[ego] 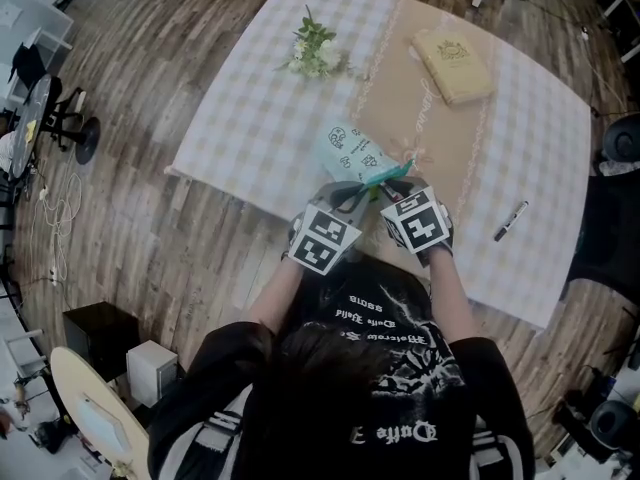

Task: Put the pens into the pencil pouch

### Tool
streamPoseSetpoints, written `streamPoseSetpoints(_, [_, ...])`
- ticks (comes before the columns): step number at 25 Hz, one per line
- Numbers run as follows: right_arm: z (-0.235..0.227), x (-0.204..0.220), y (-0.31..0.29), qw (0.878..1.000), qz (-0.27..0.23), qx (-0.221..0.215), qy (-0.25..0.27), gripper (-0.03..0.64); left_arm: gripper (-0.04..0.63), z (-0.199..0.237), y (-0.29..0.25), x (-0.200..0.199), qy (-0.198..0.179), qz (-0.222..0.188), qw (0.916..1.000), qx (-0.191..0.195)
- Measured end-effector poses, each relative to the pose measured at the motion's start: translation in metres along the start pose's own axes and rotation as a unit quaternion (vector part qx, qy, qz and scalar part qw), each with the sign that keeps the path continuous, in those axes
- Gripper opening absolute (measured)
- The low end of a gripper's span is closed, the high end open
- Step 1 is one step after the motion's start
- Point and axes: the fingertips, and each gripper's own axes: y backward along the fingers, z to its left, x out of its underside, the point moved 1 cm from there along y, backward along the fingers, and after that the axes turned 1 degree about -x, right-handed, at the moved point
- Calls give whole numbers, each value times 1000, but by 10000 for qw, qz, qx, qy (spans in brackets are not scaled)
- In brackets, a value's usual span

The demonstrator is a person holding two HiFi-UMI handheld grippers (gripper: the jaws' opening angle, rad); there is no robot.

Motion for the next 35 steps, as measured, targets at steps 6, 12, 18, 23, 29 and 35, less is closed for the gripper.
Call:
streamPoseSetpoints(6, [-7,-14,-12,9997,-222,-14,-130,81,40,-3,-1,-6,518,-110,9978,398])
streamPoseSetpoints(12, [-9,-18,-19,9995,-254,-88,-141,83,40,2,-2,-7,714,-144,9963,449])
streamPoseSetpoints(18, [-6,-23,-15,9988,-399,-218,-160,158,40,8,-1,-7,749,-131,9968,249])
streamPoseSetpoints(23, [-3,-20,-1,9983,-525,-210,-146,190,40,8,-2,-6,693,-112,9974,166])
streamPoseSetpoints(29, [-7,-16,33,9933,-1054,23,-478,190,40,6,-3,-1,528,-25,9986,85])
streamPoseSetpoints(35, [-15,-3,63,9867,-1347,420,-805,190,40,5,-5,-2,608,-78,9981,105])
